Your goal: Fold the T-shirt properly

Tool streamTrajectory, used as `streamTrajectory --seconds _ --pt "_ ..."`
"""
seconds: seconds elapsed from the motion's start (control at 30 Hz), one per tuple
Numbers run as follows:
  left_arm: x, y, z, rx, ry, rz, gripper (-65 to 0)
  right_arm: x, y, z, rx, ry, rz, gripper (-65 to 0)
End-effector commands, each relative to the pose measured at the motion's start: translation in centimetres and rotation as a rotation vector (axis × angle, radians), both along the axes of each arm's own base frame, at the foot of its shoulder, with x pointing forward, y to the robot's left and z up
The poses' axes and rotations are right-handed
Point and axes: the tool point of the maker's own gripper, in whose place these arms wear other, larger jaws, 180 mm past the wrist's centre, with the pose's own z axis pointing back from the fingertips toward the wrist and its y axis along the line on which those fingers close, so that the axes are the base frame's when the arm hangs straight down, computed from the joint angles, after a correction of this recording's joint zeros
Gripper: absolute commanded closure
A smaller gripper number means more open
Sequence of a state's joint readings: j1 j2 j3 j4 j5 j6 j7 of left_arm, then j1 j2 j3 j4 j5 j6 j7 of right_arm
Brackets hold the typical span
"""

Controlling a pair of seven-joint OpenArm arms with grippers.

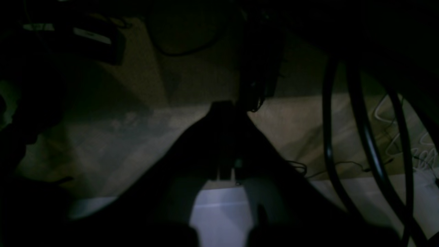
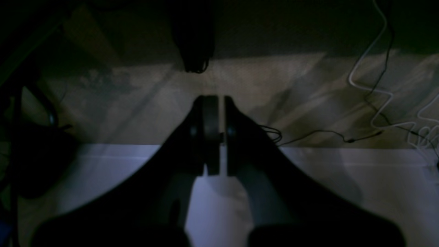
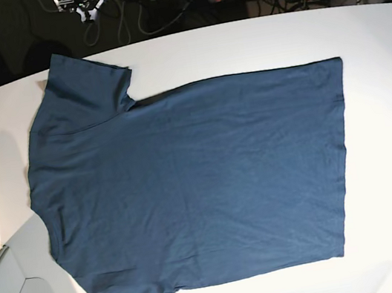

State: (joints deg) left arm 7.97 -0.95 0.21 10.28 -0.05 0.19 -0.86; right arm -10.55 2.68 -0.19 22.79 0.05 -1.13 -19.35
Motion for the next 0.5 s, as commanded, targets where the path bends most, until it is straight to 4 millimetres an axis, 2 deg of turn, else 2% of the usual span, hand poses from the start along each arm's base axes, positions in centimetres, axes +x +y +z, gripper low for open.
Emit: streamTrajectory --seconds 0.0,0.47 --pt "-0.53 -0.03 0.05 0.0 0.009 0.003 0.0 -0.35 0.03 0.1 0.015 0.008 0.01 0.0" --pt "-0.58 0.48 0.07 0.007 0.007 0.001 0.0 -0.57 -0.74 0.12 0.004 0.007 0.013 0.0"
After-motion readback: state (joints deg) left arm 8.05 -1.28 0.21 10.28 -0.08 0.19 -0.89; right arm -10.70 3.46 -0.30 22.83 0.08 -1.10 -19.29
